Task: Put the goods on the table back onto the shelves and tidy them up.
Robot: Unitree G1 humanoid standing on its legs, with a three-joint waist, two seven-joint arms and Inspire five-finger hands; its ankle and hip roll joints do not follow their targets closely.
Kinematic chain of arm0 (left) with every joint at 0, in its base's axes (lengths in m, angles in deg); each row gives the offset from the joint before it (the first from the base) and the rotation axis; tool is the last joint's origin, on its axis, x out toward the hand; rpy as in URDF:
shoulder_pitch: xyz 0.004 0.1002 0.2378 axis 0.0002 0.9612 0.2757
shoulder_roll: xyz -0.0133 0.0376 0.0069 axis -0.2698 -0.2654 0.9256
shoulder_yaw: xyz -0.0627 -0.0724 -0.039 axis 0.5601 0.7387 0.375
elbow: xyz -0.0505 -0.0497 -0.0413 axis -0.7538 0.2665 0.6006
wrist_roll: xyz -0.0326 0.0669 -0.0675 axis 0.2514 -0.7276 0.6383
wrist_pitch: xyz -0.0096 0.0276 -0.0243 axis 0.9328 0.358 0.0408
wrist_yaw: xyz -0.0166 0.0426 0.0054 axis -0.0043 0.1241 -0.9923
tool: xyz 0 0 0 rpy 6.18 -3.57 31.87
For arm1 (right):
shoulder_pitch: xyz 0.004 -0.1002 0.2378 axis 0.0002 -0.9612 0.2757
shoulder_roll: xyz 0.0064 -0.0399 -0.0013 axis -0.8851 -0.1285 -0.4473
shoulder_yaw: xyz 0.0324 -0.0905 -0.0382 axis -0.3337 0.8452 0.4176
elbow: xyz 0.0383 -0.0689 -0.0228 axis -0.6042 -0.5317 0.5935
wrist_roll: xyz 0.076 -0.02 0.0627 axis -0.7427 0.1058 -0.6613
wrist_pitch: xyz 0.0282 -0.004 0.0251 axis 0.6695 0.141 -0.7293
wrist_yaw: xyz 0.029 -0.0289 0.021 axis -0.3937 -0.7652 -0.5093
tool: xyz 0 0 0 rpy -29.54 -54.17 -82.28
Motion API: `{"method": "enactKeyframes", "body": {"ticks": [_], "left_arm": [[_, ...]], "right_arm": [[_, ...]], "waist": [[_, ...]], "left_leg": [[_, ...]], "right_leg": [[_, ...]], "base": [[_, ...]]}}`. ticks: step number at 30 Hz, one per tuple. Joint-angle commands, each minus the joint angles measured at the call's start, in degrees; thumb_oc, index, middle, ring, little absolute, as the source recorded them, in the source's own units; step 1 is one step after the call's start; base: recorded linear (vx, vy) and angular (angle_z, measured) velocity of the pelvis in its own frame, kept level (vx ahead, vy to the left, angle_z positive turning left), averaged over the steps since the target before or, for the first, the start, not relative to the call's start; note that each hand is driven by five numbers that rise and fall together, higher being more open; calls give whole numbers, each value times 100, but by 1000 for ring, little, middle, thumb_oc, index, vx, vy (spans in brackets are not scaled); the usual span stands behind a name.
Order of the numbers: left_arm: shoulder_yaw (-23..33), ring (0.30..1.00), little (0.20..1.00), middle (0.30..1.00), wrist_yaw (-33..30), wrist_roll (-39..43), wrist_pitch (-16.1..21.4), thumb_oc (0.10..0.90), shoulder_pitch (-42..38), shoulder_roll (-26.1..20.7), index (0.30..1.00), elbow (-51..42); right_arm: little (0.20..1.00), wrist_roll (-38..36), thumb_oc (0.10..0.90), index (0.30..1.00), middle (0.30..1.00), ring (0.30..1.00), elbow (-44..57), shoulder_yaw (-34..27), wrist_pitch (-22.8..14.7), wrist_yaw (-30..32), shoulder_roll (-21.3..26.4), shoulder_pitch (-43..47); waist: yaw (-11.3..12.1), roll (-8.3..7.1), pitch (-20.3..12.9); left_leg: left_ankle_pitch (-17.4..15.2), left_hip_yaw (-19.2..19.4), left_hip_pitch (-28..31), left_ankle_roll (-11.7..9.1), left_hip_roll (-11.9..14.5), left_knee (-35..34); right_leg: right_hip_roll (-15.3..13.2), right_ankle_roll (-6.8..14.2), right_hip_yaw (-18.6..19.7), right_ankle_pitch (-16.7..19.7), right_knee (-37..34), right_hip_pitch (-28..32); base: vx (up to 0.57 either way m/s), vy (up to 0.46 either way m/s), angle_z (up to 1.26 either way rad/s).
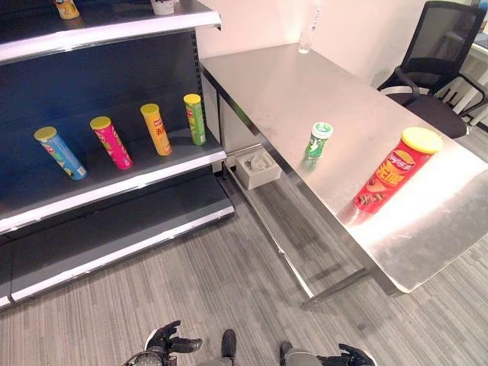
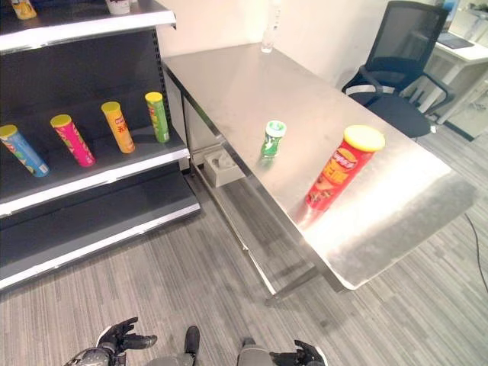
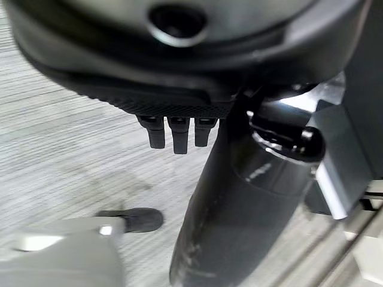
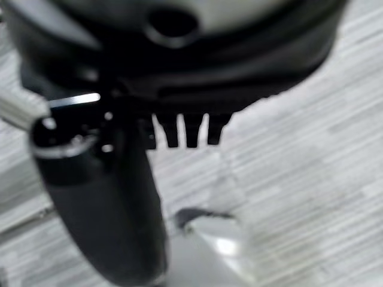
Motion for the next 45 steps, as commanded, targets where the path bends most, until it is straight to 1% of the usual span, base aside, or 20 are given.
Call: {"method": "enactKeyframes", "body": {"ticks": [1, 2, 9, 14, 15, 16, 17, 19, 21, 24, 25, 26, 27, 30, 34, 35, 38, 41, 42, 45], "left_arm": [[41, 900, 900, 900, -34, -125, 163, 800, -52, -120, 900, -231], [54, 900, 900, 900, -40, -123, 182, 800, -47, -92, 900, -224], [49, 900, 900, 900, -42, -148, 160, 800, -27, -53, 900, -207], [34, 900, 900, 900, -24, -151, 166, 800, -97, -144, 900, -210], [34, 900, 900, 900, -24, -151, 166, 800, -98, -147, 900, -209], [32, 900, 900, 900, -3, -173, 157, 800, -135, -249, 900, -251], [53, 900, 900, 900, -8, -172, 161, 800, -134, -278, 900, -280], [83, 900, 900, 900, -6, -236, 163, 800, -140, -325, 900, -357], [112, 900, 900, 900, -29, -272, 166, 800, -173, -315, 900, -409], [147, 900, 900, 900, -9, -347, 201, 800, -141, -299, 900, -484], [148, 900, 900, 900, -10, -348, 200, 800, -141, -299, 900, -485], [207, 900, 900, 900, 22, -475, 204, 800, -159, -311, 900, -454], [272, 900, 900, 900, 7, -535, 200, 800, -97, -277, 900, -478], [383, 900, 900, 900, 55, -498, 219, 800, 7, -185, 900, -532], [378, 900, 900, 900, 112, -577, 241, 800, 88, -121, 900, -485], [303, 900, 900, 900, 137, -656, 261, 800, 75, -119, 900, -468], [273, 900, 900, 900, 179, -753, 282, 800, 53, -157, 900, -477], [169, 900, 900, 900, 254, -791, 346, 800, 92, -198, 900, -575], [175, 900, 900, 900, 255, -790, 345, 800, 96, -194, 900, -578], [168, 900, 900, 900, 285, -774, 361, 800, 180, -183, 900, -571]], "right_arm": [[900, -35, 800, 900, 900, 900, 20, -28, -24, 94, 346, -199], [900, -35, 800, 900, 900, 900, -18, -46, -19, 110, 350, -212], [900, -269, 800, 900, 900, 900, -127, -305, -28, 163, 381, -294], [900, -921, 800, 900, 900, 900, 67, -943, -230, 306, 567, -380], [900, -921, 800, 900, 900, 900, 67, -943, -229, 307, 563, -379], [900, -1182, 800, 900, 900, 900, 306, -1276, -335, 419, 746, -375], [900, -1244, 800, 900, 900, 900, 421, -1408, -398, 484, 865, -362], [900, -1294, 800, 900, 900, 900, 1086, -1819, -571, 710, 1199, -484], [900, -1306, 800, 900, 900, 900, 2162, -2576, -799, 1004, 1748, -680], [900, -934, 800, 900, 900, 900, 3319, -2984, -941, 1004, 2342, -924], [900, -931, 800, 900, 900, 900, 3332, -2989, -933, 1005, 2338, -929], [900, -668, 800, 900, 900, 900, 4297, -3152, -1024, 996, 2621, -914], [900, -702, 800, 900, 900, 900, 4869, -3410, -1060, 886, 2595, -1071], [900, -777, 800, 900, 900, 900, 5690, -4037, -1290, 1035, 2345, -1176], [900, -810, 800, 900, 900, 900, 6440, -4147, -1532, 961, 2261, -992], [900, -749, 800, 900, 900, 900, 6887, -3938, -1666, 896, 2389, -752], [900, -895, 800, 900, 900, 900, 7142, -3858, -1657, 717, 2497, -584], [900, -1121, 800, 900, 900, 900, 7373, -3561, -1702, 342, 3029, -235], [900, -1125, 800, 900, 900, 900, 7363, -3551, -1702, 338, 3039, -223], [900, -1613, 800, 900, 900, 900, 7583, -3218, -1738, -113, 3063, 18]], "waist": [[25, -166, -78], [29, -192, -150], [-112, -246, -184], [-530, -262, -250], [-524, -269, -270], [-699, -297, -294], [-759, -303, -277], [-944, -355, -231], [-1232, -390, -155], [-1380, -391, -81], [-1375, -400, -92], [-1440, -405, -99], [-1478, -401, -114], [-1442, -342, -178], [-1274, -306, -231], [-1117, -296, -228], [-1008, -324, -281], [-755, -331, -397], [-765, -328, -397], [-568, -345, -442]], "left_leg": [[-1120, 122, 401, -716, 41, 505], [-1111, 163, 458, -749, 114, 410], [-1223, 424, 541, -781, 241, 443], [-1376, 1090, 638, -705, 300, 490], [-1361, 1099, 613, -707, 295, 486], [-1392, 1337, 635, -692, 288, 480], [-1428, 1395, 658, -686, 293, 489], [-1481, 1547, 645, -662, 272, 519], [-1476, 1678, 667, -683, 269, 464], [-1453, 1734, 719, -699, 283, 397], [-1426, 1741, 702, -703, 275, 391], [-1441, 1778, 781, -715, 281, 347], [-1437, 1769, 811, -716, 288, 323], [-1431, 1651, 821, -684, 274, 287], [-1458, 1534, 888, -644, 233, 270], [-1500, 1491, 932, -624, 237, 290], [-1462, 1503, 941, -634, 216, 262], [-1443, 1392, 1014, -644, 195, 188], [-1442, 1388, 1017, -644, 194, 184], [-1439, 1285, 1043, -656, 173, 150]], "right_leg": [[-230, 285, 58, 613, -565, 301], [-203, 302, 79, 712, -752, 352], [-81, 298, 277, 755, -966, 484], [51, 502, 1074, 923, -960, 273], [48, 502, 1085, 933, -958, 242], [75, 585, 1360, 1009, -930, 130], [68, 625, 1432, 1023, -922, 112], [80, 701, 1601, 1076, -880, -10], [77, 708, 1621, 1125, -851, -122], [51, 708, 1555, 1151, -840, -167], [46, 708, 1565, 1170, -840, -188], [50, 708, 1545, 1217, -848, -165], [49, 708, 1543, 1242, -846, -157], [37, 708, 1533, 1297, -807, -170], [-7, 708, 1480, 1250, -793, -106], [-13, 708, 1414, 1213, -795, -39], [-44, 708, 1354, 1235, -828, -21], [-139, 708, 1165, 1213, -815, 86], [-140, 708, 1160, 1211, -816, 90], [-217, 708, 1027, 1143, -850, 171]], "base": [[100, -90, 6], [87, -81, -7], [49, -26, -40], [-1, 112, -87], [-30, 146, -101], [-29, 144, -82], [-75, 200, -74], [-105, 147, -102], [-96, 138, -72], [-51, 73, -1], [-29, 62, -2], [-5, 44, -2], [16, 54, -4], [22, 11, 3], [34, 1, 21], [11, -10, 35], [22, -8, 23], [59, -4, 31], [24, -15, 35], [29, -26, 20]]}}
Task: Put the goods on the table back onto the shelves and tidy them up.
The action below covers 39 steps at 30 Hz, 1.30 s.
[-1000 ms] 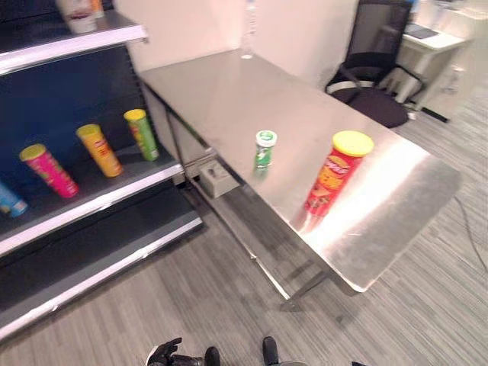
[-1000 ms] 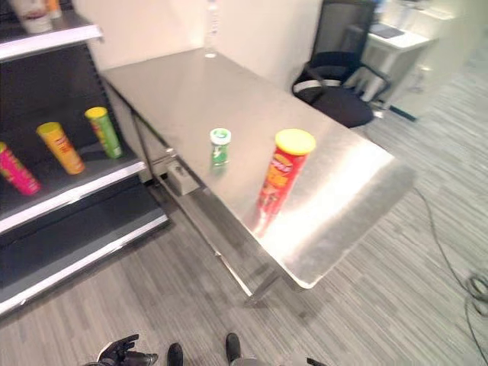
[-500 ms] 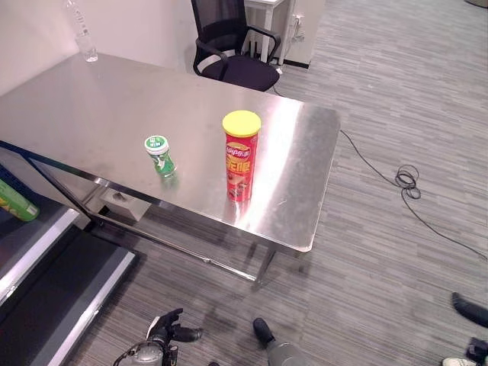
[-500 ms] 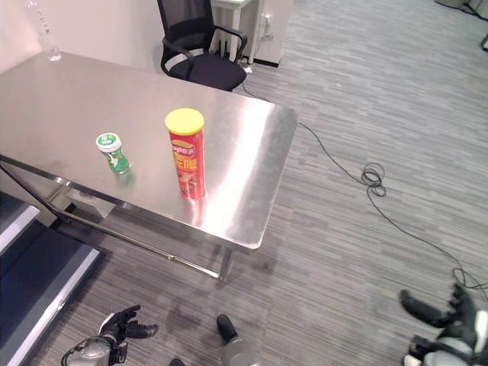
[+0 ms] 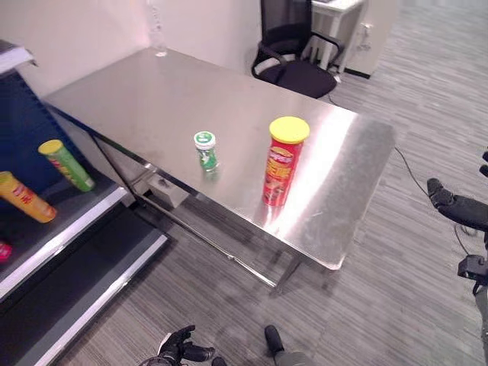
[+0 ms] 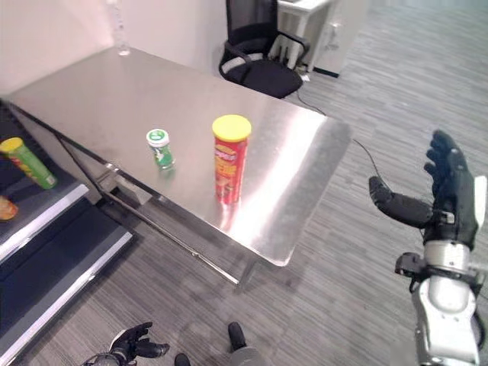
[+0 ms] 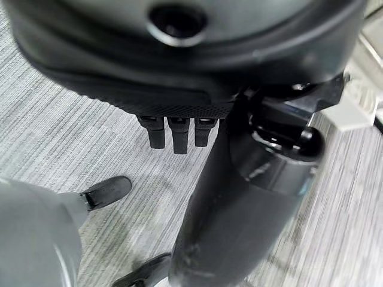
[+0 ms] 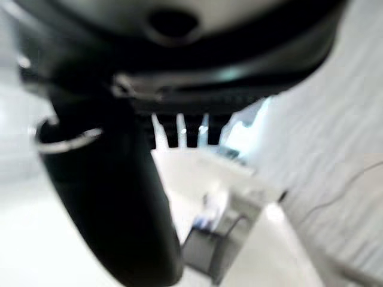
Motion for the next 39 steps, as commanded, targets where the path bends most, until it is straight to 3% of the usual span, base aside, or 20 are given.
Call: {"method": "enactKeyframes", "body": {"ticks": [1, 11, 23, 39], "left_arm": [[-45, 900, 900, 900, 115, -143, 305, 800, -119, -456, 900, -46], [-14, 900, 900, 900, 218, -206, 305, 800, 27, -383, 900, -2], [20, 900, 900, 900, 259, -279, 310, 800, 132, -325, 900, 41], [53, 900, 900, 900, 258, -318, 309, 800, 98, -311, 900, 20]], "right_arm": [[900, -581, 800, 900, 900, 900, 352, -227, -592, -332, 316, 767], [900, -1332, 800, 900, 900, 900, 634, 366, -381, -1190, 263, 1023], [900, -1596, 800, 900, 900, 900, 638, 162, -285, -1429, -41, 884], [900, -1407, 800, 900, 900, 900, 644, 172, -200, -1456, -297, 880]], "waist": [[264, -260, -325], [533, -284, -399], [642, -278, -495], [674, -282, -538]], "left_leg": [[-688, 24, 181, -188, 63, 187], [-692, -168, 186, -224, 52, 222], [-678, -275, 179, -243, 78, 195], [-686, -282, 159, -231, 78, 207]], "right_leg": [[-291, 530, 132, -14, 236, -362], [-431, 530, -242, -128, 193, -149], [-467, 494, -491, -219, 190, -19], [-466, 476, -497, -240, 179, 14]], "base": [[45, -35, 19], [33, -31, 26], [11, -10, 6], [-2, -1, 0]]}}
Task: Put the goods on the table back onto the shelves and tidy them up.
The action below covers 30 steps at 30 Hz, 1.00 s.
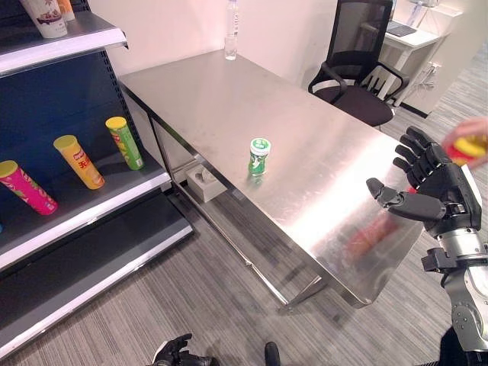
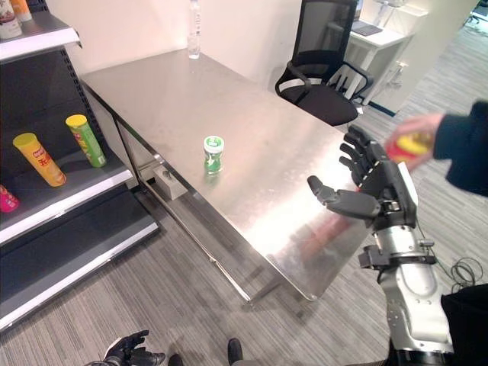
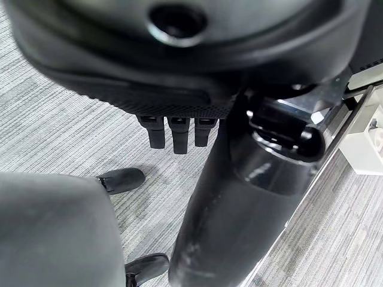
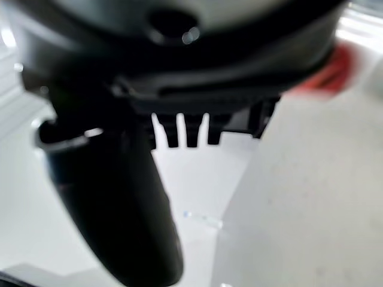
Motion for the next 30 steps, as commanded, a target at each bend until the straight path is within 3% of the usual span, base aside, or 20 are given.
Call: {"method": "enactKeyframes", "body": {"ticks": [1, 10, 20, 30], "left_arm": [[-14, 900, 900, 900, 30, -207, 283, 800, -91, -259, 900, 22], [-34, 900, 900, 900, 53, -238, 295, 800, -132, -273, 900, -19], [-44, 900, 900, 900, 60, -244, 295, 800, -181, -295, 900, 17], [-42, 900, 900, 900, -69, -259, 279, 800, -189, -276, 900, 126]], "right_arm": [[900, -93, 800, 900, 900, 900, 454, -652, -402, -10, 72, 551], [900, 84, 800, 900, 900, 900, 713, -661, -433, 24, -29, 651], [900, 65, 800, 900, 900, 900, 923, -317, -426, -107, 122, 934], [900, 544, 800, 900, 900, 900, 1036, -1022, -924, 959, 87, 1167]], "waist": [[252, -72, -375], [226, -57, -378], [297, -173, -394], [315, -261, -472]], "left_leg": [[-765, 389, 224, -140, 95, 207], [-796, 422, 210, -122, 88, 257], [-763, 384, 139, -139, 113, 281], [-727, 366, 171, -126, 110, 218]], "right_leg": [[-374, 649, 215, -110, 180, -238], [-342, 646, 275, -97, 161, -239], [-316, 637, 287, -75, 155, -287], [-299, 630, 316, -36, 173, -309]], "base": [[0, 0, 0], [-3, 4, -1], [-2, -1, 0], [-2, -1, 0]]}}
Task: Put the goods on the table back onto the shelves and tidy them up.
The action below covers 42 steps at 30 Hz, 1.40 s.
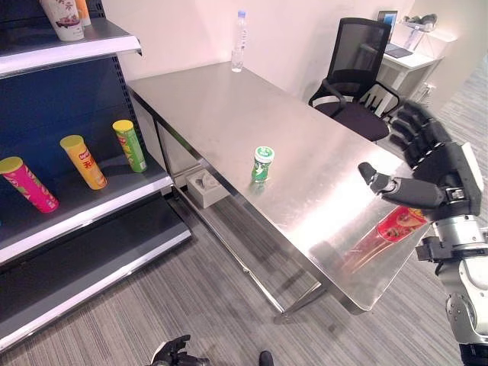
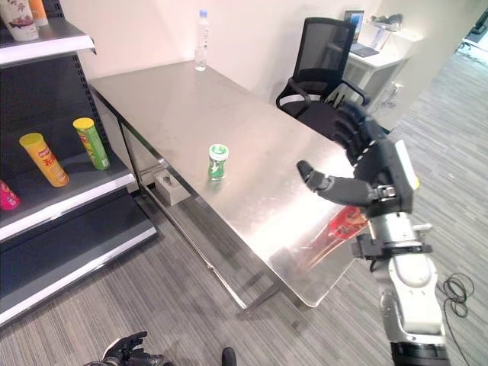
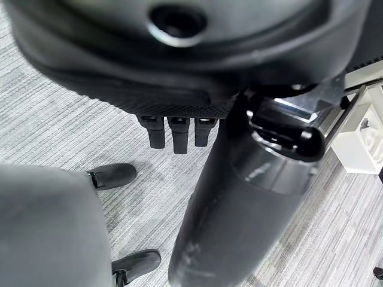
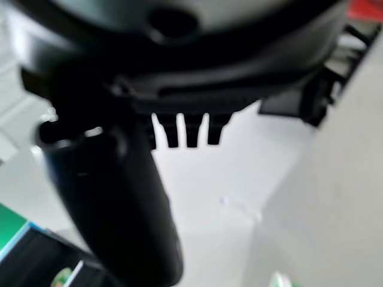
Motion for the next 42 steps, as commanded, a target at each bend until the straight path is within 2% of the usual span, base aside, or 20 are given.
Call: {"method": "enactKeyframes", "body": {"ticks": [1, 9, 13, 18, 21, 23, 29, 42], "left_arm": [[-61, 900, 900, 900, -62, -126, 275, 800, -132, -233, 900, 61], [-24, 900, 900, 900, -162, -153, 309, 800, -150, -274, 900, 15], [-11, 900, 900, 900, -191, -131, 300, 800, -146, -297, 900, -29], [6, 900, 900, 900, -163, -154, 261, 800, -127, -322, 900, -25], [17, 900, 900, 900, -130, -156, 248, 800, -110, -343, 900, -57], [9, 900, 900, 900, -91, -155, 229, 800, -124, -355, 900, -70], [-13, 900, 900, 900, -44, -170, 222, 800, -134, -398, 900, -98], [-48, 900, 900, 900, -10, -219, 212, 800, -56, -360, 900, -106]], "right_arm": [[900, 79, 800, 900, 900, 900, 471, -1060, -963, 693, 272, 818], [900, 550, 800, 900, 900, 900, 555, -2110, -1315, 1559, 697, 574], [900, 365, 800, 900, 900, 900, 269, -2460, -1330, 1737, 706, 282], [900, 145, 800, 900, 900, 900, -78, -2385, -1218, 1610, 646, 68], [900, -104, 800, 900, 900, 900, -203, -2202, -1066, 1331, 494, -62], [900, -181, 800, 900, 900, 900, -382, -1908, -881, 1101, 416, -138], [900, -290, 800, 900, 900, 900, -670, -1395, -655, 750, 405, -14], [900, -48, 800, 900, 900, 900, -847, -1285, -499, 663, 487, -24]], "waist": [[195, -42, -243], [-1, -48, -298], [-98, -41, -273], [-151, -14, -256], [-172, 19, -235], [-172, 40, -205], [-120, 90, -188], [-54, 156, -173]], "left_leg": [[-747, 351, 181, -120, 109, 214], [-797, 449, 263, -135, 136, 187], [-808, 542, 275, -143, 148, 172], [-867, 614, 325, -149, 168, 154], [-881, 669, 351, -155, 172, 145], [-874, 688, 360, -152, 168, 145], [-842, 703, 380, -146, 137, 112], [-805, 505, 358, -153, 116, 88]], "right_leg": [[-299, 617, 303, -26, 176, -266], [-256, 655, 390, -2, 155, -275], [-213, 681, 475, 30, 137, -333], [-176, 688, 549, 15, 114, -358], [-164, 688, 598, 21, 88, -363], [-160, 688, 625, 26, 85, -368], [-154, 688, 657, 46, 83, -385], [-199, 638, 477, -43, 91, -294]], "base": [[0, 0, 0], [14, 8, -3], [-5, 3, -14], [5, -1, -20], [24, 2, -10], [-16, -15, -9], [-11, -8, -5], [8, -10, 5]]}}
